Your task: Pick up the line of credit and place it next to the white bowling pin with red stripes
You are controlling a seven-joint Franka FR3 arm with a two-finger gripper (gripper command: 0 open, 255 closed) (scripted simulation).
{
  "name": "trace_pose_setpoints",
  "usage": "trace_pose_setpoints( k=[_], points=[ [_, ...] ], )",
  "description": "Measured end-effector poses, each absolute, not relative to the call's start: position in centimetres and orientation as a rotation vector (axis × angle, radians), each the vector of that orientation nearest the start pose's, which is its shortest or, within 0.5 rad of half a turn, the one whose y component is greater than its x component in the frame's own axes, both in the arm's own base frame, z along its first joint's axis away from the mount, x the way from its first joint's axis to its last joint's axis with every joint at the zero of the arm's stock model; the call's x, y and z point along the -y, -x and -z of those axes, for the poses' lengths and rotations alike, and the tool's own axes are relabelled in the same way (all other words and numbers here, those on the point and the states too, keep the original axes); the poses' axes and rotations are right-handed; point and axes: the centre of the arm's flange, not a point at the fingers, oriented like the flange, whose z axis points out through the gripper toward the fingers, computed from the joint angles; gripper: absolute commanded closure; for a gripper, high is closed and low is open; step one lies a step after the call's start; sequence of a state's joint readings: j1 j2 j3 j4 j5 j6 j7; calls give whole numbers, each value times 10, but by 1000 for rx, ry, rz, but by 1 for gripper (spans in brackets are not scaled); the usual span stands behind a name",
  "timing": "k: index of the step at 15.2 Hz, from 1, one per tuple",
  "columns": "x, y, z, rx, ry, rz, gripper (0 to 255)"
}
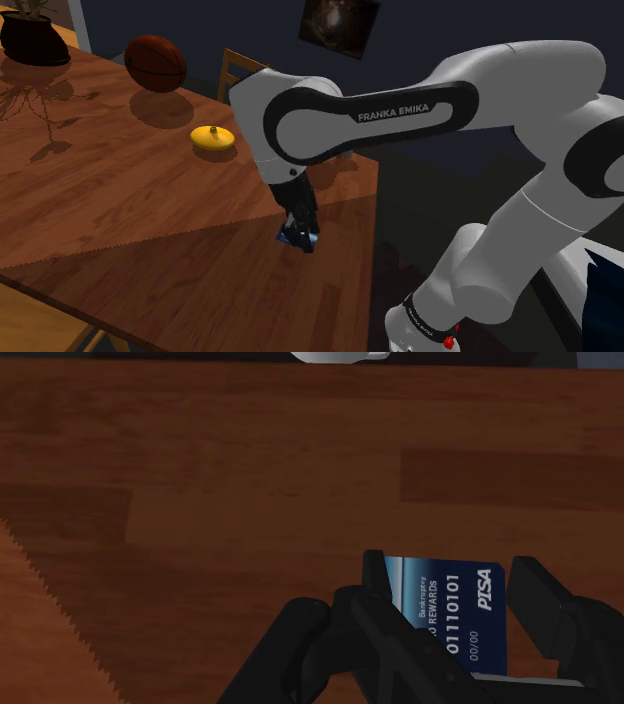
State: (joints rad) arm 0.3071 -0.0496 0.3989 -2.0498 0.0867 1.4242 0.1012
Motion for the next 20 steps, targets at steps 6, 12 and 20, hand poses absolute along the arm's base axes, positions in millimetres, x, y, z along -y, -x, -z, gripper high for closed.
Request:
trace_pose_setpoints(
  k=[6, 12, 20],
  points=[
    [-311, -347, -460, 917, 3040, -914, 255],
    [-310, -346, -492, 917, 3040, -915, 255],
    [-263, -389, -508, 915, 3040, -914, 255]
  ],
)
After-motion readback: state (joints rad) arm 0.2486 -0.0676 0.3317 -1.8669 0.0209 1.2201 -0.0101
